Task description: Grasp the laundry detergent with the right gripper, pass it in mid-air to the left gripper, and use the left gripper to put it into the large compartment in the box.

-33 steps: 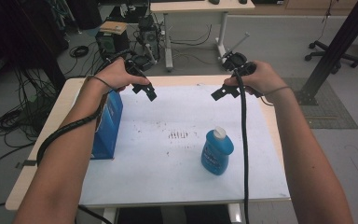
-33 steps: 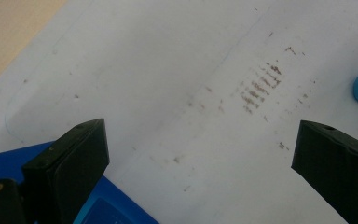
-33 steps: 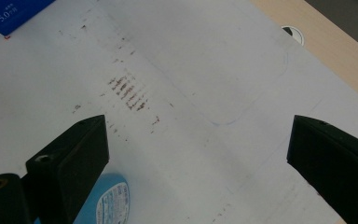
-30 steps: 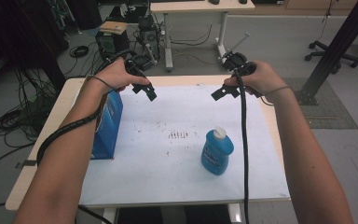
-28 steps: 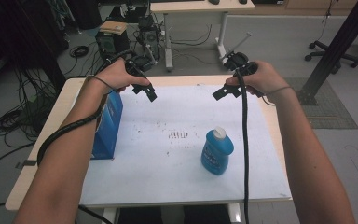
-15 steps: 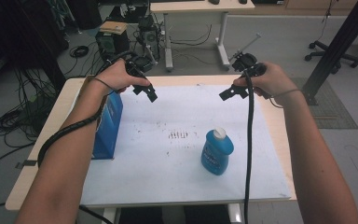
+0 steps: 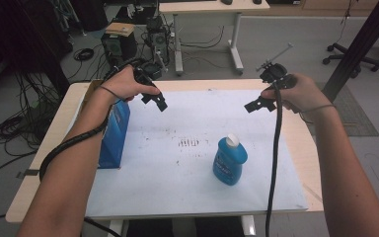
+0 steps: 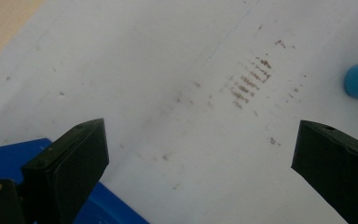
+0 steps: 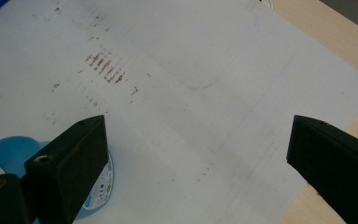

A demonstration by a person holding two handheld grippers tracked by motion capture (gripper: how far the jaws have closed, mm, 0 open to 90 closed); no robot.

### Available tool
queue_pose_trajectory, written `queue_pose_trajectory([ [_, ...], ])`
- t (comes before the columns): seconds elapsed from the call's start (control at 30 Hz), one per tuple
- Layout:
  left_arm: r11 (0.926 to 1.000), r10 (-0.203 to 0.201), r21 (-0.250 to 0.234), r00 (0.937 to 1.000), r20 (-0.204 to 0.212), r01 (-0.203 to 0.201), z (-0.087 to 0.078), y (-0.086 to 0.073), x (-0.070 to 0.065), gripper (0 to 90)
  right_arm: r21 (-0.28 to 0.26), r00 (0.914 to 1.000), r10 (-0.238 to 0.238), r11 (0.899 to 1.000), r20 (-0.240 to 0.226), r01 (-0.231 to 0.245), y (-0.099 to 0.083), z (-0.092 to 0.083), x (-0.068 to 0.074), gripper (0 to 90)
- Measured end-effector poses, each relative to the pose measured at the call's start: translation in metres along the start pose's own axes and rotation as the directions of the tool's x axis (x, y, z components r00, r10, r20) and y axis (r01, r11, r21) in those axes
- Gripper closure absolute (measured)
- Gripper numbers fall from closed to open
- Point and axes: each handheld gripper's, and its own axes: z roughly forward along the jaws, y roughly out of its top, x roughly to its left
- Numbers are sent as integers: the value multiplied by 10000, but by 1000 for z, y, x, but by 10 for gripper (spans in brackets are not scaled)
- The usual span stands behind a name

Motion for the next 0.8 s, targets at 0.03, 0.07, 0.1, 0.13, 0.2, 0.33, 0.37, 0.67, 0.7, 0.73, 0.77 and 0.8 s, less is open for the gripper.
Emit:
queue_pose_trajectory([
  [0.03, 10000, 48, 4, 10000, 38, -48, 0, -3, -2, 40, 9, 10000, -9, 10000, 26, 9, -2, 0, 0, 53],
  [0.07, 10000, 48, 4, 10000, 38, -48, 0, -3, -2, 40, 9, 10000, -9, 10000, 26, 9, -2, 0, 0, 53],
  [0.1, 10000, 48, 4, 10000, 38, -48, 0, -3, -2, 40, -5, 10000, 9, 10000, 65, -9, -8, -2, 1, 53],
  [0.13, 10000, 38, 23, 10000, 85, -38, -1, -6, -5, 40, -5, 10000, 9, 10000, 65, -9, -8, -2, 1, 53],
  [0.2, 10000, 38, 23, 10000, 85, -38, -1, -6, -5, 40, -77, 9999, 38, 10000, 97, -37, -14, -6, 0, 53],
  [0.33, 10000, -4, -91, 9998, 215, 6, -3, -11, -7, 39, -184, 9998, 98, 9998, 167, -95, -21, -11, 0, 53],
  [0.37, 10000, -4, -91, 9998, 215, 6, -3, -11, -7, 39, -184, 9998, 98, 9998, 167, -95, -21, -11, 0, 53],
  [0.67, 9999, -19, -129, 9995, 324, 23, -3, -16, -11, 39, -297, 9995, 127, 9995, 303, -118, -38, -14, 2, 53],
  [0.7, 9999, -42, -108, 9995, 304, 45, -3, -16, -10, 39, -339, 9995, 121, 9994, 307, -110, -41, -15, 3, 53],
  [0.73, 9999, -42, -108, 9995, 304, 45, -3, -16, -10, 39, -339, 9995, 121, 9994, 307, -110, -41, -15, 3, 53],
  [0.77, 9999, -43, -100, 9996, 286, 46, -3, -16, -10, 39, -411, 9994, 146, 9991, 310, -133, -45, -16, 4, 53],
  [0.8, 9999, -43, -100, 9996, 286, 46, -3, -16, -10, 39, -411, 9994, 146, 9991, 310, -133, -45, -16, 4, 53],
])
